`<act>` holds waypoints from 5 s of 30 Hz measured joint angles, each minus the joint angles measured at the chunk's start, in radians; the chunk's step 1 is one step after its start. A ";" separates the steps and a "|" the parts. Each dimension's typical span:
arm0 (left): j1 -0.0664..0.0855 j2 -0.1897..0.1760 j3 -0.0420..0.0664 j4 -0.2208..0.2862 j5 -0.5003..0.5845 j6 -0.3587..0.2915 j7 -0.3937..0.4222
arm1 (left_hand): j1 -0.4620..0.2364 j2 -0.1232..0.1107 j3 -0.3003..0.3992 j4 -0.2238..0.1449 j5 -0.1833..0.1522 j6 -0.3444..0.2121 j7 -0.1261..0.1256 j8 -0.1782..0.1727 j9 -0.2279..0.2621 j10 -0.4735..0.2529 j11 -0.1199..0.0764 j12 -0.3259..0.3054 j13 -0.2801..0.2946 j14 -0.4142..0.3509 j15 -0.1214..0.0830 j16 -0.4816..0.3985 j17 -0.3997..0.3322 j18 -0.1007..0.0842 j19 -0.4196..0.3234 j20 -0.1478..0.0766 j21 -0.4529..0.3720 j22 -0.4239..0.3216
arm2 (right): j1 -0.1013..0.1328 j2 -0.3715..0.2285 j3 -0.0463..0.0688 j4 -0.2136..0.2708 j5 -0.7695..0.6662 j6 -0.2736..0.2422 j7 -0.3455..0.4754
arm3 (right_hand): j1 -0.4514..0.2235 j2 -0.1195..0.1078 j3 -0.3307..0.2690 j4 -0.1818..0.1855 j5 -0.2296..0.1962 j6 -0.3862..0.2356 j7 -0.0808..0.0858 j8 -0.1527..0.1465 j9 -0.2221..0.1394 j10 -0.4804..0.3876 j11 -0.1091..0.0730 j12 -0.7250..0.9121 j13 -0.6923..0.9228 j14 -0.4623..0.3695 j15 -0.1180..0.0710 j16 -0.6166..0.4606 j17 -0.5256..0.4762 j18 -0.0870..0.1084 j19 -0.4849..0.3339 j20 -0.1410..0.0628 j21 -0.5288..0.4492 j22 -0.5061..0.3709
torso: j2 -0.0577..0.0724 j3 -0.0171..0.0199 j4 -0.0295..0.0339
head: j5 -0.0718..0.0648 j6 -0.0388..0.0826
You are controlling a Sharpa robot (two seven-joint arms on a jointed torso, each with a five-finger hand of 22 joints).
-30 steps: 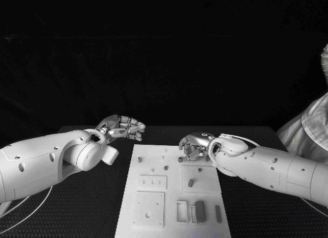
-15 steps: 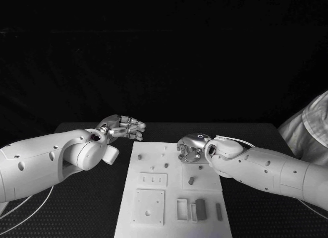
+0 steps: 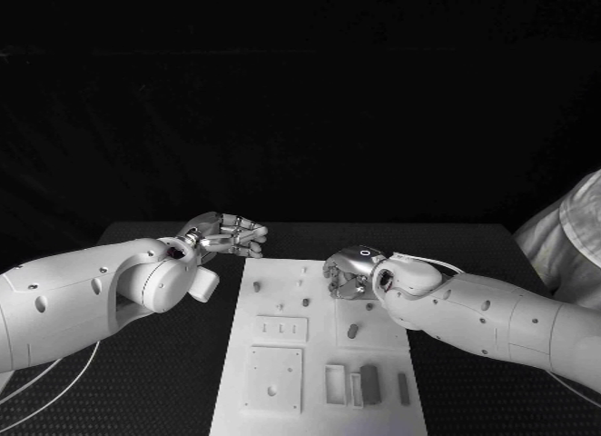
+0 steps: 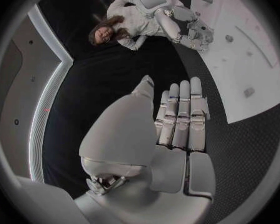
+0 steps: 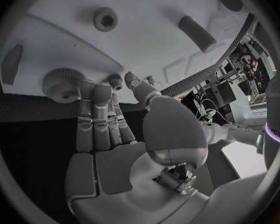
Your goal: Assemble the parts on the task board
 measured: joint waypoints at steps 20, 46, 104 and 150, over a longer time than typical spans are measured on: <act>0.000 -0.002 0.000 -0.001 0.004 0.001 -0.004 | 0.000 0.000 0.000 0.000 0.000 0.000 0.000 -0.004 0.002 0.000 0.000 -0.004 0.001 0.000 0.000 -0.005 0.000 0.009 0.000 0.000 0.000 0.000 | 0.002 -0.001 0.005 0.011 -0.061 -0.011 -0.025 | 0.006 0.007 -0.006 0.000 0.000 0.078 -0.021 0.036 0.007 0.113 -0.034 0.025 0.010 0.009 -0.035 0.017 -0.003 0.000 0.009 -0.005 0.008 0.000 | 0.014 0.0006 -0.0007 | 0.005 -0.002; 0.000 -0.003 0.000 -0.004 0.005 0.001 -0.006 | -0.004 -0.004 0.000 0.000 0.000 -0.004 0.004 -0.008 0.004 0.000 0.000 -0.008 0.002 0.004 0.004 -0.008 0.000 0.006 0.000 0.000 -0.004 0.000 | -0.002 -0.004 0.003 0.020 -0.086 -0.067 -0.049 | 0.026 0.037 0.117 0.011 -0.010 0.191 -0.060 0.071 0.017 0.221 -0.072 0.043 0.023 0.045 -0.072 0.107 0.027 -0.017 0.048 -0.030 0.096 0.000 | 0.024 0.0007 0.0003 | 0.004 0.006; 0.004 0.031 0.000 -0.031 0.005 -0.004 -0.005 | -0.004 -0.004 0.000 0.000 0.000 -0.004 0.004 -0.008 0.008 0.000 0.000 -0.012 0.004 0.004 0.004 -0.012 0.000 0.008 0.000 0.000 -0.008 0.000 | 0.040 0.161 0.001 -0.072 -0.134 -0.157 -0.198 | 0.012 0.022 0.146 -0.001 -0.012 0.207 -0.064 0.072 0.024 0.235 -0.072 0.028 0.023 0.055 -0.081 0.125 0.030 -0.024 0.057 -0.039 0.119 0.000 | 0.035 -0.0027 0.0056 | 0.018 0.041; 0.020 0.029 0.000 -0.021 0.005 -0.005 -0.008 | -0.004 -0.004 0.000 0.000 0.000 -0.004 0.004 -0.012 0.012 0.000 0.000 -0.015 0.005 0.007 0.000 -0.016 0.000 0.010 0.000 0.000 -0.008 0.000 | 0.035 0.192 0.004 -0.106 -0.131 -0.158 -0.205 | 0.012 0.022 0.150 -0.002 -0.008 0.205 -0.067 0.070 0.024 0.238 -0.075 0.021 0.030 0.054 -0.081 0.125 0.030 -0.029 0.061 -0.043 0.124 0.000 | 0.047 -0.0036 0.0105 | 0.027 0.036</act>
